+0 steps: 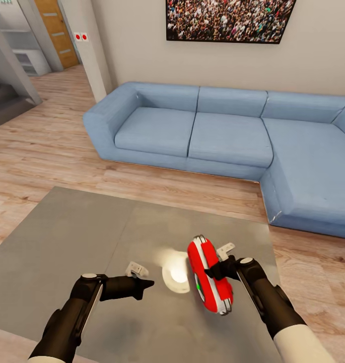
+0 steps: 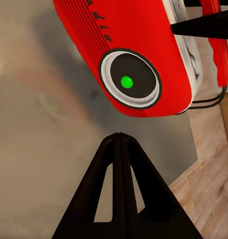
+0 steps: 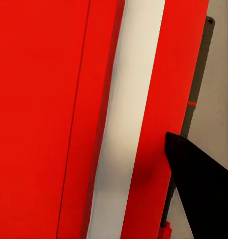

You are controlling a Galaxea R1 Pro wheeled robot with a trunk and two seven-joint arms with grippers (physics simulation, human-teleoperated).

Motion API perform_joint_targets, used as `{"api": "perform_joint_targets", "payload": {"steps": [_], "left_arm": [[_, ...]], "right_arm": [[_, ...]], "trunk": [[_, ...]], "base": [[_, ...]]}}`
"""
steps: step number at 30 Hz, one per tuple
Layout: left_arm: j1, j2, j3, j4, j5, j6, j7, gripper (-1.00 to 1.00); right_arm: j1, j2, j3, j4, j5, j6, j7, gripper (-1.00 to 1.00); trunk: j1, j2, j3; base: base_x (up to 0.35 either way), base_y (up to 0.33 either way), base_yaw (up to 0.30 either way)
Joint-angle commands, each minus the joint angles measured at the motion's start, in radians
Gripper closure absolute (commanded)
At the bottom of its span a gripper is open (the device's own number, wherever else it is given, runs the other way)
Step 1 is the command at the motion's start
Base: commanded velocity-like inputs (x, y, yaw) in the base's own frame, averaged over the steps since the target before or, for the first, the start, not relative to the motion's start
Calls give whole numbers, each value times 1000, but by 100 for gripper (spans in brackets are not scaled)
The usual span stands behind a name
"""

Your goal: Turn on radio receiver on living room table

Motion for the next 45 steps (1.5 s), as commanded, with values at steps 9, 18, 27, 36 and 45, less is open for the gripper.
{"api": "perform_joint_targets", "payload": {"steps": [9, 18, 27, 36, 45], "left_arm": [[0, 0, 0, 0, 0, 0, 0, 100], [0, -1, 0, 0, 0, 0, 0, 100], [0, -1, 0, 0, 0, 0, 0, 100], [0, -1, 0, 0, 0, 0, 0, 100], [0, -1, 0, -1, 0, 0, 0, 100]], "right_arm": [[-1, 4, -1, 50, -3, -1, -38, 100], [0, 4, -1, 53, -3, -2, -39, 100], [0, 4, -1, 54, -4, -2, -40, 100], [0, 4, -2, 55, -5, -4, -39, 100], [0, 3, -6, 55, -6, -17, -39, 100]], "trunk": [[0, 0, 0], [0, 0, 0], [0, 0, 0], [0, 0, 0], [0, 0, 0]], "base": [[0, 0, 0], [0, 0, 0], [0, 0, 0], [0, 0, 0], [0, 0, 0]]}}
